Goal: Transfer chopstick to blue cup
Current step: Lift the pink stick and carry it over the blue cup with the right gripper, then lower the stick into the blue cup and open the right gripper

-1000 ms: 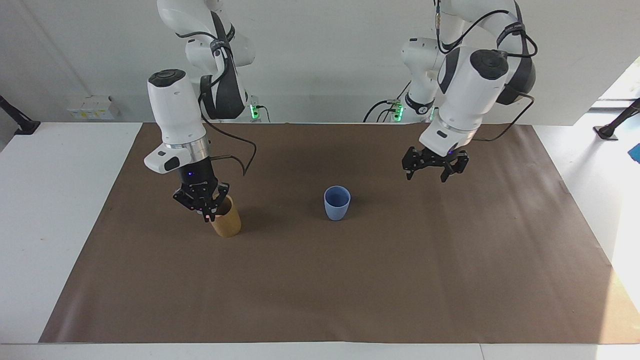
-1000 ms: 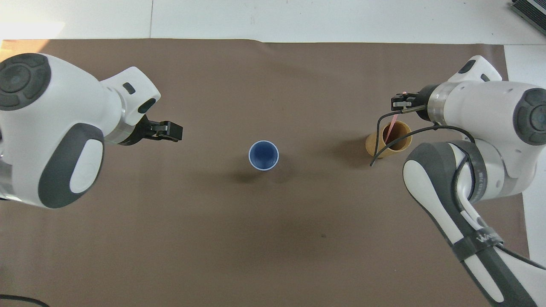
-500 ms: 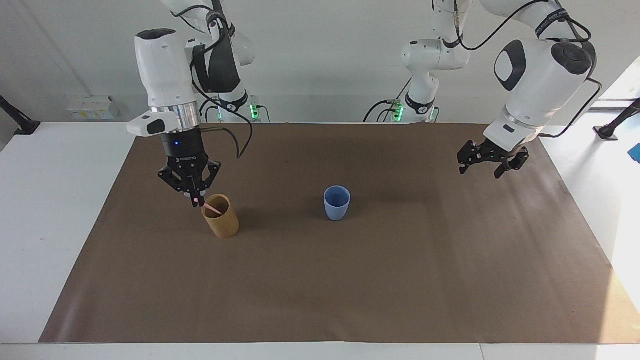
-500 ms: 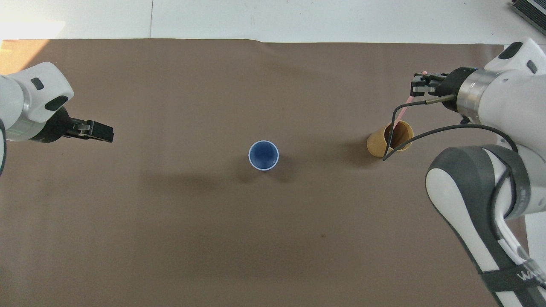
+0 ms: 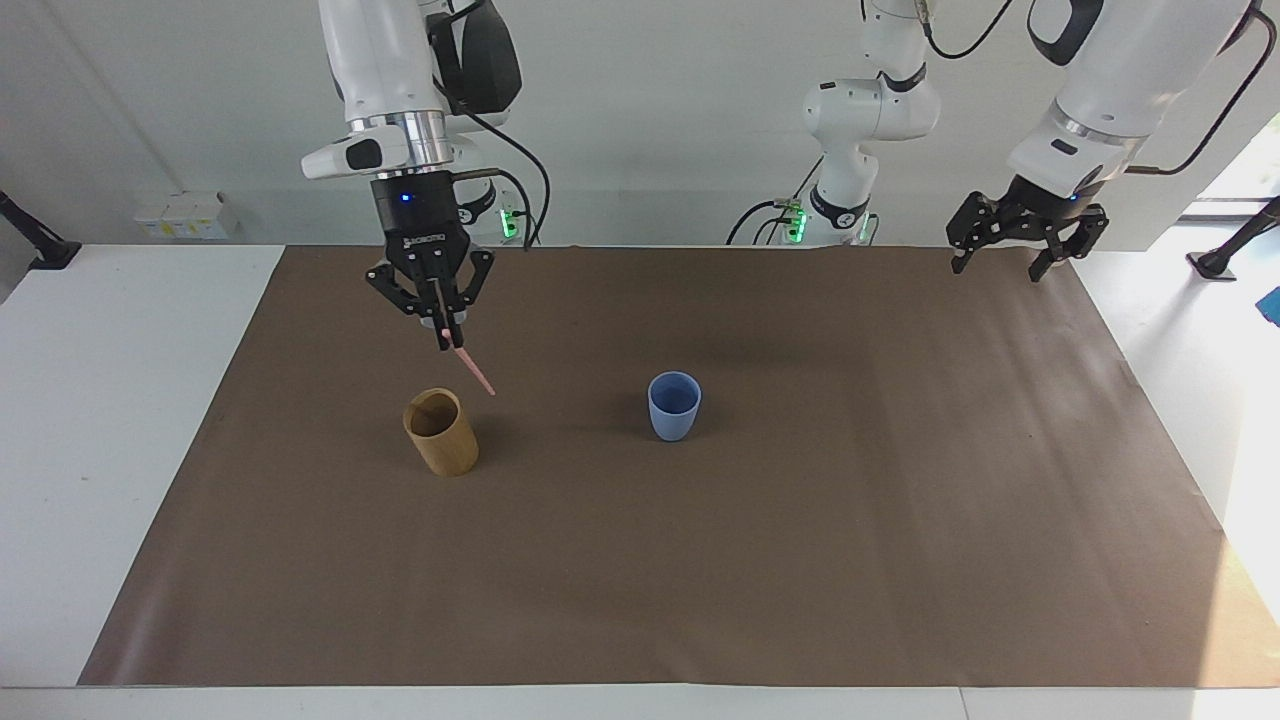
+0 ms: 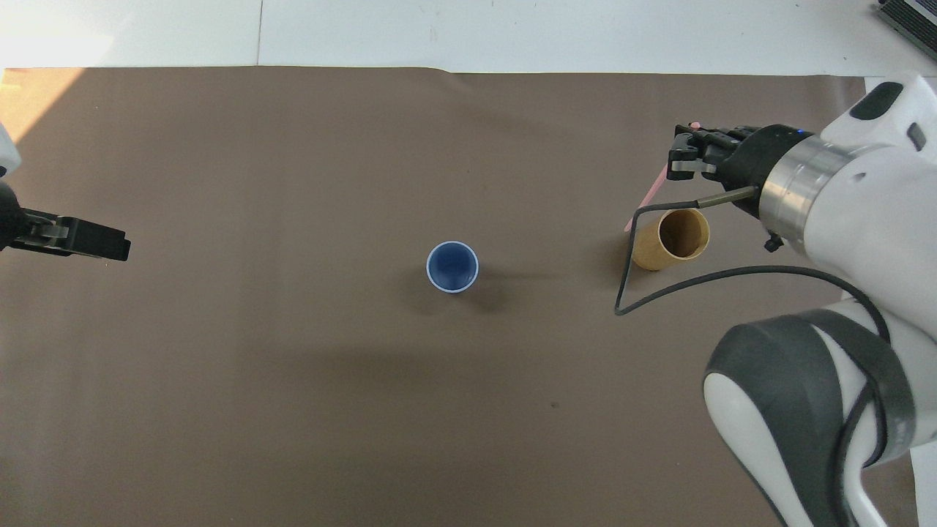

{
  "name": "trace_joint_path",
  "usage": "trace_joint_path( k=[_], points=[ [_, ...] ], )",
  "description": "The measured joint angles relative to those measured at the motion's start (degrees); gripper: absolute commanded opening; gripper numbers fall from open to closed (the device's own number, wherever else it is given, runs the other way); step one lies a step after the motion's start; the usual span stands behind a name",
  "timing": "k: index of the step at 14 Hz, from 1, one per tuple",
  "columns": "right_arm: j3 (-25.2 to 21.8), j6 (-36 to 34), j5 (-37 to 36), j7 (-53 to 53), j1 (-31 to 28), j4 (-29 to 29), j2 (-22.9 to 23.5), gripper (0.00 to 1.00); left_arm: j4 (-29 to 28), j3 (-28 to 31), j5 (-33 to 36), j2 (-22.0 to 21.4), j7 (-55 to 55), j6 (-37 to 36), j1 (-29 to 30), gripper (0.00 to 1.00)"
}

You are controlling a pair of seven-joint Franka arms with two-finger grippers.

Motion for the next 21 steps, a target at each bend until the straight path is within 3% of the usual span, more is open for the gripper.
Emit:
trace_joint_path(
  k=[4,8,12,18,21],
  points=[
    [0.7,2.2,0.0,8.9,7.6,0.1,-0.5,0.00,0.2,0.2,0.0,-0.5,0.1,-1.2,0.1,1.00],
    [0.9,9.7,-1.8,11.6,12.7,-1.3,2.0,0.00,0.1,0.8,0.0,-0.5,0.5,-1.2,2.0,1.00],
    [0.9,13.6,-8.4,16.6,14.5,-2.5,6.6,0.00,-0.3,0.2,0.0,-0.5,0.5,-1.2,2.0,1.00],
    [0.9,19.4,-9.9,17.0,15.4,-8.5,8.1,0.00,-0.4,0.1,-0.3,-0.5,0.4,-1.2,2.0,1.00],
    [0.9,22.3,-10.0,17.5,16.0,-9.7,9.9,0.55,-0.7,0.0,-0.3,-0.5,0.4,-1.2,2.0,1.00]
  ],
)
